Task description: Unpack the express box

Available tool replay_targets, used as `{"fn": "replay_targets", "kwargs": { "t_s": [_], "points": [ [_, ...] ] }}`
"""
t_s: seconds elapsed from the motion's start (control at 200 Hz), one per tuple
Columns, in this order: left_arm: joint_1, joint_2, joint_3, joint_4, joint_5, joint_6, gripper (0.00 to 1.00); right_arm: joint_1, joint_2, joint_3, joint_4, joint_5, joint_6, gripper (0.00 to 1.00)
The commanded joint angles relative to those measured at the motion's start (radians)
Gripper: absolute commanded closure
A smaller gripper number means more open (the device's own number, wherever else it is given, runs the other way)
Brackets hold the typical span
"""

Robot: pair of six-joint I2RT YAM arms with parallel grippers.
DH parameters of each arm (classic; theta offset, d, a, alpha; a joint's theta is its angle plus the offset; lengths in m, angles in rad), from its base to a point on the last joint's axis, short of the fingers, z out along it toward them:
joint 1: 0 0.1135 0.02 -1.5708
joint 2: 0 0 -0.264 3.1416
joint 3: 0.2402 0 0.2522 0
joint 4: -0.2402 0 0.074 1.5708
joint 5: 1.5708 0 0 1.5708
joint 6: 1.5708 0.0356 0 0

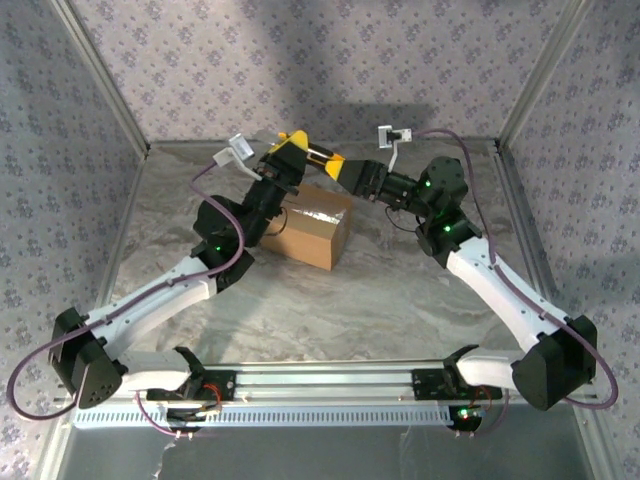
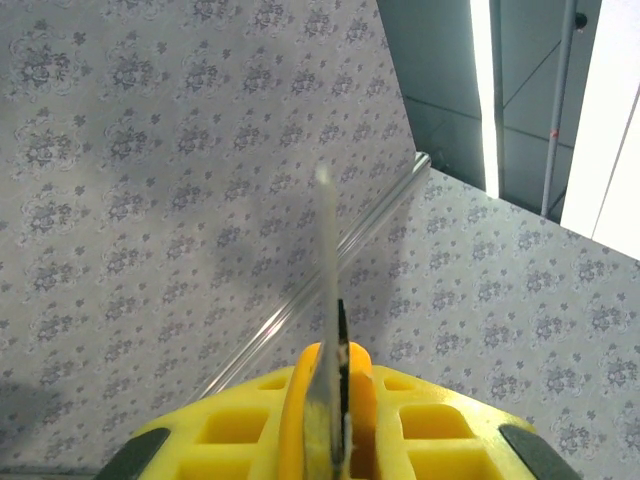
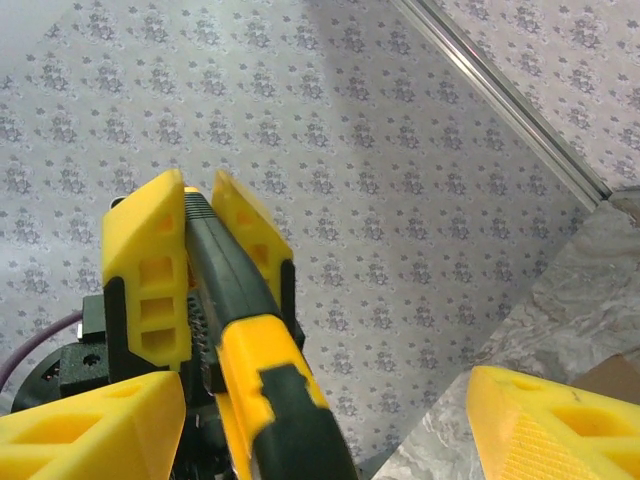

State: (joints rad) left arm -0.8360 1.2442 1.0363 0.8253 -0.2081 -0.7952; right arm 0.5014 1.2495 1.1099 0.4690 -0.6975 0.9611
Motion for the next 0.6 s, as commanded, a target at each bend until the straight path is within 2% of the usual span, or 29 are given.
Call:
{"fn": "replay_targets", "kwargs": {
  "t_s": [0.0, 0.22, 0.595],
  "points": [
    [-0.027, 0.004, -0.002, 0.120, -0.038, 0.006, 1.00, 0.014, 0.003, 0.050, 0.047, 0.004, 0.012, 0.24],
    [-0.073, 0.030, -0.006, 0.180, -0.085, 0.045, 1.00, 0.031, 0.004, 0.066, 0.053, 0.010, 0.008, 0.27],
    [-0.100, 0.062, -0.039, 0.322, -0.121, 0.064, 1.00, 0.034, -0.011, 0.064, 0.062, 0.019, 0.015, 0.39]
  ]
}}
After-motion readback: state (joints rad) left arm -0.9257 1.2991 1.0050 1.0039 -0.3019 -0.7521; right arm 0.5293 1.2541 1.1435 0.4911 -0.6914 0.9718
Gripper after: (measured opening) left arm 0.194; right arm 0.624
